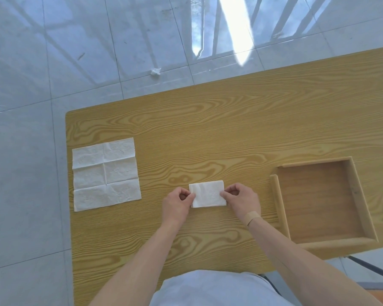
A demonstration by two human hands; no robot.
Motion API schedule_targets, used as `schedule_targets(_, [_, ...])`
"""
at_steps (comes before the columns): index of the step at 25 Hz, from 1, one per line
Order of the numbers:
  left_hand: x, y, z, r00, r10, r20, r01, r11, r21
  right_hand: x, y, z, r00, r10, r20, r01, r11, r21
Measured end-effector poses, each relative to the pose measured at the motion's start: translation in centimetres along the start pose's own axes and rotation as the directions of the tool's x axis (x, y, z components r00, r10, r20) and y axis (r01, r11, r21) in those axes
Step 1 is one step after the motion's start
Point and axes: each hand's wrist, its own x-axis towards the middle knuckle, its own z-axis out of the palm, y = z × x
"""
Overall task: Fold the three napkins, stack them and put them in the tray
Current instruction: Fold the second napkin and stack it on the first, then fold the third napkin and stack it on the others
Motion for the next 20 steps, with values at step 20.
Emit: schedule_targets(20, [-4.9,-3.1,-4.6,0.987,0.096,0.131,-0.147,0.871,0.469,-4.1,0.3,1.3,0.829,-0.491,0.267,0.542,0.590,-0.598])
